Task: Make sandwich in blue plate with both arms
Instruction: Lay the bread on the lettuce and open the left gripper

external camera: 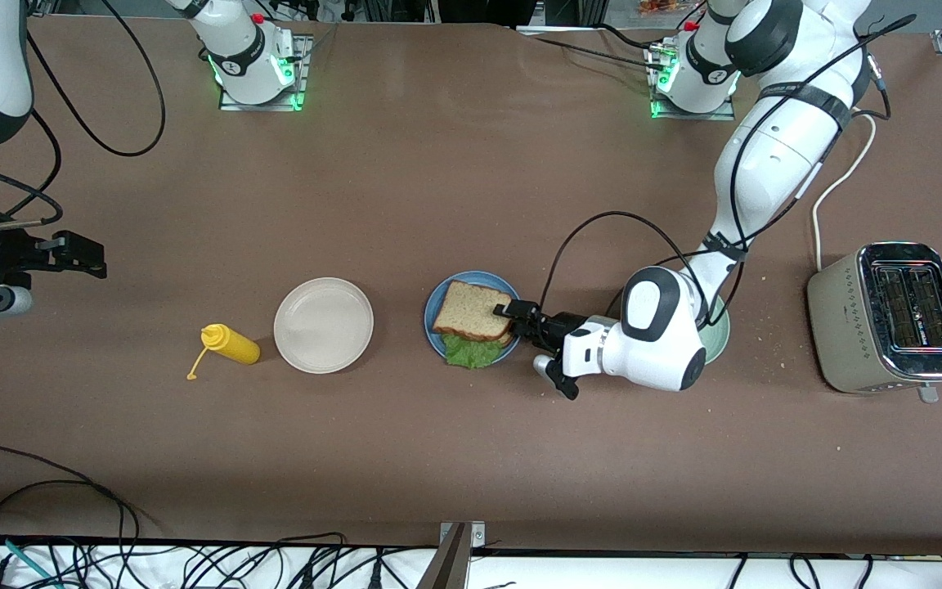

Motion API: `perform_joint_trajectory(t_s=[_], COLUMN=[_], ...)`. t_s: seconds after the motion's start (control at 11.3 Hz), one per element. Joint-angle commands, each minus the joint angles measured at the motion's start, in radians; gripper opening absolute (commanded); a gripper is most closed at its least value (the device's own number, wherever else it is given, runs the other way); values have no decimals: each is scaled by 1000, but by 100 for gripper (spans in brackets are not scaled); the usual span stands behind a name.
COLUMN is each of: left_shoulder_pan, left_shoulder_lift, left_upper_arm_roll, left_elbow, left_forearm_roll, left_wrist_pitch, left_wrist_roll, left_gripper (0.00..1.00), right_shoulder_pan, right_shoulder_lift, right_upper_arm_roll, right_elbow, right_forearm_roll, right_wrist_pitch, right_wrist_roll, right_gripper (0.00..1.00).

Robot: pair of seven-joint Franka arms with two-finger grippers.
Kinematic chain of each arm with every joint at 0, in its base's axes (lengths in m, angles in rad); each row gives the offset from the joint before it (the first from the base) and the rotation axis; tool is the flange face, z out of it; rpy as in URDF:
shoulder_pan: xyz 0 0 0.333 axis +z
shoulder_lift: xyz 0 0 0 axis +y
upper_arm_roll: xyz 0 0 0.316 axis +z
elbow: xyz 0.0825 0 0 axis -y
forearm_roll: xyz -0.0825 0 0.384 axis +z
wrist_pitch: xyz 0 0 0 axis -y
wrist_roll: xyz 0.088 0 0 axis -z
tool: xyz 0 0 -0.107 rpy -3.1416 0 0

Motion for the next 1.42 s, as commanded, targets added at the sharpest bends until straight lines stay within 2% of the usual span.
perform_joint_trajectory(t_s=[0.0, 0.18, 0.35, 0.44, 0.53, 0.62, 0.97, 1.15, 1.33], left_shoulder_pan=[7, 14, 16, 17, 25, 39, 56, 41, 22], left_shoulder_lift=[-25, -58, -152, -219, -276, -325, -547, -690, -843], left_upper_arm_roll=[14, 16, 17, 17, 19, 17, 22, 122, 244], left_elbow=[9, 9, 12, 10, 10, 9, 6, -39, -175], left_forearm_roll=[111, 206, 341, 419, 485, 548, 726, 711, 673], left_wrist_pitch=[-12, -63, -163, -236, -308, -371, -570, -601, -573], left_wrist_roll=[44, 15, -135, -198, -237, -277, -390, -413, -418], left_gripper=[100, 100, 100, 100, 100, 100, 100, 100, 100], right_shoulder_pan=[7, 3, 3, 7, 9, 9, 21, 43, 43], right_shoulder_lift=[9, 10, 10, -31, -115, -167, -237, -238, -243], right_upper_arm_roll=[2, -3, -3, -9, -7, -7, -7, -9, -10], right_elbow=[32, 32, 32, -6, -152, -232, -317, -308, -281], right_forearm_roll=[-17, -10, -10, 6, 2, 11, 11, 20, 129], right_wrist_pitch=[-17, -11, -14, 0, 57, 94, 106, 107, 106], right_wrist_roll=[21, 19, 19, 19, 27, 35, 133, 159, 156], right_gripper=[100, 100, 100, 100, 100, 100, 100, 100, 100])
